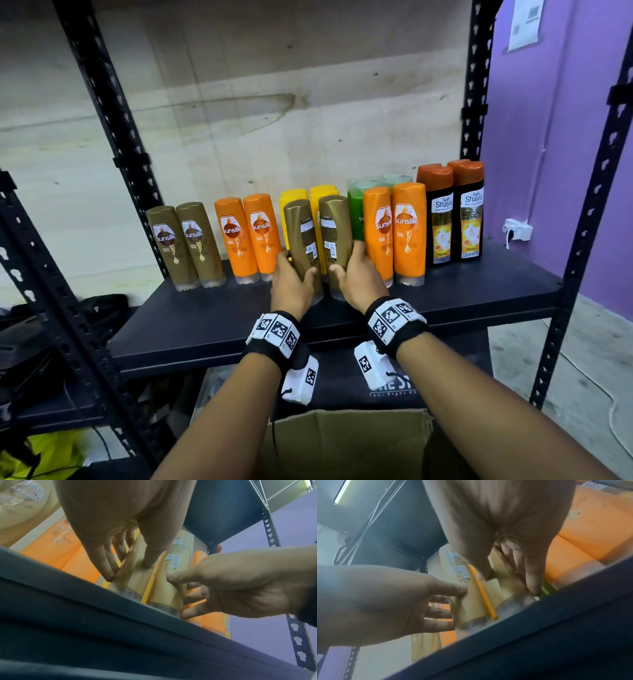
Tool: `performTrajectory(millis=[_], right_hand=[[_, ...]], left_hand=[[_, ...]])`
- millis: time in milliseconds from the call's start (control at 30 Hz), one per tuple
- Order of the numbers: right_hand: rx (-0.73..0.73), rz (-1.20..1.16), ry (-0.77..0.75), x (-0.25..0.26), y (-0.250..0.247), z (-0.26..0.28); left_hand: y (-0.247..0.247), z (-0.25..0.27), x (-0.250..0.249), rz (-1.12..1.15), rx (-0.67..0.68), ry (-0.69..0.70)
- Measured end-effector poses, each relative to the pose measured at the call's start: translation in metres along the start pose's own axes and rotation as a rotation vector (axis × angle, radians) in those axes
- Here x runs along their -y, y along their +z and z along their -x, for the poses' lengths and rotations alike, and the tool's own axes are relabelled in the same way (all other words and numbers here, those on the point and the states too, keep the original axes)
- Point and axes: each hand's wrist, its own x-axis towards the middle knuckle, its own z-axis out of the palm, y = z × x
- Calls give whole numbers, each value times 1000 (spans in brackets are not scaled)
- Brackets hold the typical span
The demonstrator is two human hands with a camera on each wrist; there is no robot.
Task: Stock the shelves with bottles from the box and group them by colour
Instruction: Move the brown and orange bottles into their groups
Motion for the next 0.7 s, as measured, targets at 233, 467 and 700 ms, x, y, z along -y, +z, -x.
performTrajectory(millis=[233,467,700], right_hand=[[-12,-4,16,3,5,-4],[39,-34,3,-4,10,4],[137,-57,75,-14,2,8]], left_hand=[[1,-2,3,-3,-2,-5],[-1,9,7,-22,-17,61],[-5,22,1,-56,-117,86]])
